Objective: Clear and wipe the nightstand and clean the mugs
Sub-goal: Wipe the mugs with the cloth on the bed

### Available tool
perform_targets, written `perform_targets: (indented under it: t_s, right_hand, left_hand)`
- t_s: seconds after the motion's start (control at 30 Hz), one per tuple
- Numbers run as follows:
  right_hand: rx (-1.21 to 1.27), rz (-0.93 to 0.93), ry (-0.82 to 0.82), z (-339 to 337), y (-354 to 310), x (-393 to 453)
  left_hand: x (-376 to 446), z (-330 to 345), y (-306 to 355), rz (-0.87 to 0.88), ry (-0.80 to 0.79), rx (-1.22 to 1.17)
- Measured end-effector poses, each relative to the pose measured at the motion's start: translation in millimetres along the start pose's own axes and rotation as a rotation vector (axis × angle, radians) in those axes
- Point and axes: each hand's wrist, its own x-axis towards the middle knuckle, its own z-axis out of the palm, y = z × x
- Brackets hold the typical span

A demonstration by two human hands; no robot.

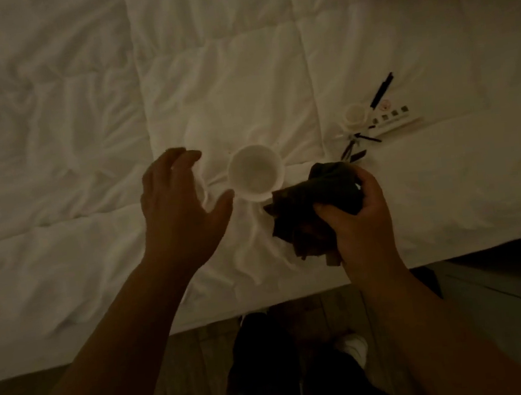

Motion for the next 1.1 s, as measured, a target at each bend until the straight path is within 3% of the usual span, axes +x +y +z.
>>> perform_targets:
  t_s: [0.07, 0.13, 0.27, 0.37, 0.5, 0.63, 0.77, 0.87, 0.97, 1.1]
  right_hand:
    - [0.056, 0.039, 0.022, 9, -2, 3]
    - [0.059, 0.045, 0.015, 17, -5, 5]
    - [0.070, 0.032, -0.050, 31, -7, 7]
    - [0.059, -0.004, -0.102, 40, -10, 7]
    - [-0.037, -0.149, -0.183, 53, -18, -2]
    - [-0.240, -0.374, -0.338, 74, -28, -20]
    - [-0.350, -0.651, -0.453, 100, -38, -35]
    - [-0.390, -0.699, -0.445, 109, -47, -36]
    - [-0.262, -0.550, -0.517, 108, -53, -35]
    - [0.106, -0.024, -0.468, 108, -58, -20]
  left_hand:
    - [9, 3, -13, 0.006, -0.230, 0.188]
    - [13, 8, -24, 0.052, -0.336, 0.264]
    - [22, 8, -43, 0.050, -0.191, 0.317]
    - [24, 6, -62, -0.014, -0.235, 0.344]
    - [20, -6, -79, -0.060, -0.385, 0.037]
    - [3, -29, -68, -0.088, -0.211, -0.218]
    - [-23, -50, -41, -0.090, -0.297, -0.546]
    - [-34, -59, -32, -0.066, -0.289, -0.625]
    - [-36, -68, -26, -0.008, -0.290, -0.632]
    - [-31, -75, -16, 0.126, -0.341, -0.573]
